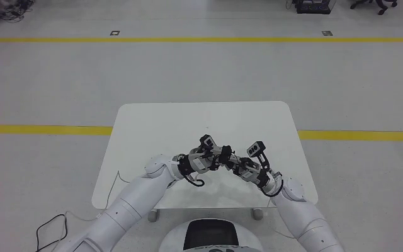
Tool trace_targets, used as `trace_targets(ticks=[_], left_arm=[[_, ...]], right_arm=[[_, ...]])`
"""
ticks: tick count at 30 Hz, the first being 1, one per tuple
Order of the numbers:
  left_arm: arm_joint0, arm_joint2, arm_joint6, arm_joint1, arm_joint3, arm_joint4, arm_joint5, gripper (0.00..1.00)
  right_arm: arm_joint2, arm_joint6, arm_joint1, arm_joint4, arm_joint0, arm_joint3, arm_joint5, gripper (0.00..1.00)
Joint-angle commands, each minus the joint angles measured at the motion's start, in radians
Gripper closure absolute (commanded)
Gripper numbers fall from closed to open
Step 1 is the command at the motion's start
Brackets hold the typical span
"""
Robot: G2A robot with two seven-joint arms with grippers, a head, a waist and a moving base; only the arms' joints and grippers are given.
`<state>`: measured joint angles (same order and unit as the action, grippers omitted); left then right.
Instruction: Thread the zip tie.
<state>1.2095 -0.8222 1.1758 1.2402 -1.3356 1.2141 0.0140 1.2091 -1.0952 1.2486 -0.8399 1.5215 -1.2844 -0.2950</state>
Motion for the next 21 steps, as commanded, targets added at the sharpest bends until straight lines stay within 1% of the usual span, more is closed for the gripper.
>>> trace_targets(ticks=[1,14,15,16,17,18,19,21], left_arm=[[0.0,0.0,0.0,0.0,0.0,0.0,0.0,1.0],[0.0,0.0,0.0,0.0,0.0,0.0,0.0,1.0],[0.005,0.001,-0.02,0.001,-0.002,0.006,-0.006,1.0],[0.009,-0.001,-0.053,0.001,-0.015,0.012,-0.012,1.0],[0.019,-0.008,-0.103,0.0,-0.031,0.025,-0.02,1.0],[0.032,-0.011,-0.137,0.0,-0.05,0.046,-0.044,1.0],[0.043,-0.02,-0.167,-0.002,-0.073,0.063,-0.062,1.0],[0.08,-0.042,-0.239,-0.01,-0.129,0.084,-0.09,1.0]], right_arm=[[0.011,0.0,0.0,-0.027,0.004,-0.01,-0.006,0.0],[0.011,0.0,0.0,-0.027,0.004,-0.01,-0.006,0.0],[0.011,0.0,0.0,-0.027,0.004,-0.01,-0.006,0.0],[0.011,0.0,0.0,-0.027,0.004,-0.01,-0.006,0.0],[0.018,0.019,-0.001,-0.011,0.003,-0.022,-0.024,0.0],[0.027,0.027,-0.003,0.008,0.006,-0.027,-0.044,0.0],[0.041,0.042,-0.006,0.037,0.008,-0.035,-0.045,0.0],[0.083,0.082,-0.01,0.103,0.024,-0.072,-0.045,0.0]])
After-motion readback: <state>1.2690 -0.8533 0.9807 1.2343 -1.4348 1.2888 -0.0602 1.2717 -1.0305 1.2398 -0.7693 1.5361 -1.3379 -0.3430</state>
